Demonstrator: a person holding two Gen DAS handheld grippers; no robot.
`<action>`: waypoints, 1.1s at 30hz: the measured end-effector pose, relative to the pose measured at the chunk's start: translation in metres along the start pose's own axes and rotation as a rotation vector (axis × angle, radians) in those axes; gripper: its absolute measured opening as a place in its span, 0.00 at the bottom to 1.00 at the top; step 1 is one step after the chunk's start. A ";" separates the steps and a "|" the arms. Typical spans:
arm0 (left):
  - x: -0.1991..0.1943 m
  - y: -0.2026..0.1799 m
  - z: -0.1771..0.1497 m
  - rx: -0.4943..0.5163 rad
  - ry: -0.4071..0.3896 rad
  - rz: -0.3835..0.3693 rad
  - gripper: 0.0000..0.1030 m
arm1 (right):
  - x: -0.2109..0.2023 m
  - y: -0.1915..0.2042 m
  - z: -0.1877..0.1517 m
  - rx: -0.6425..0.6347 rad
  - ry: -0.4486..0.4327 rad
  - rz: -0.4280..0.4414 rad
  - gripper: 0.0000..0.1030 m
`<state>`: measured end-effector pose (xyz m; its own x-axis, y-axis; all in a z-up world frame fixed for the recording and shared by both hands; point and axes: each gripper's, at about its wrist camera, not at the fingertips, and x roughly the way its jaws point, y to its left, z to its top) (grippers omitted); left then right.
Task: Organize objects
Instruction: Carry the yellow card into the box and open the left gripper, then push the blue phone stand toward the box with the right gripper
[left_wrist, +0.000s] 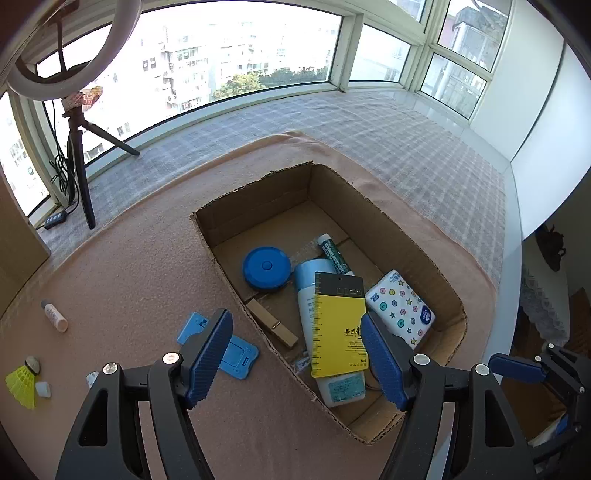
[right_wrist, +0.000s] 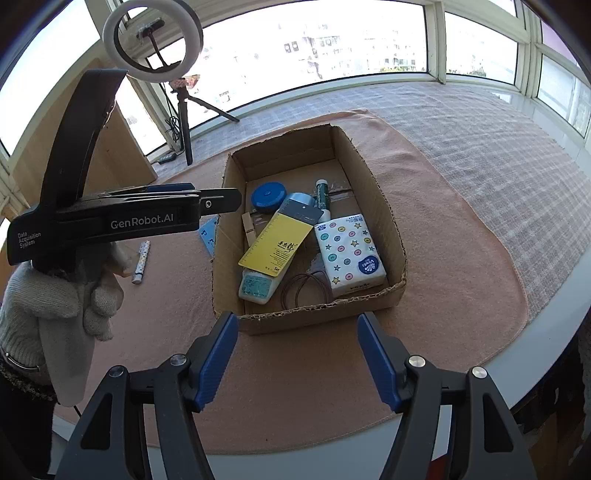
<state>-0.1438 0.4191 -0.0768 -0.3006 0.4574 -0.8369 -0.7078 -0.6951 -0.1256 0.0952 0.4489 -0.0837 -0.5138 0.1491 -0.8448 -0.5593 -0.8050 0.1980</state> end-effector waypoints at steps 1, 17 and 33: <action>-0.004 0.006 -0.004 -0.009 -0.002 0.008 0.73 | 0.001 0.003 0.001 -0.004 0.002 0.007 0.62; -0.066 0.143 -0.087 -0.216 0.019 0.151 0.73 | 0.025 0.091 0.019 -0.129 0.017 0.105 0.62; -0.052 0.206 -0.136 -0.378 0.062 0.152 0.72 | 0.085 0.164 0.086 -0.238 0.063 0.181 0.62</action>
<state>-0.1875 0.1768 -0.1319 -0.3367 0.3075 -0.8900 -0.3702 -0.9123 -0.1752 -0.0962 0.3795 -0.0806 -0.5455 -0.0395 -0.8372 -0.2903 -0.9282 0.2330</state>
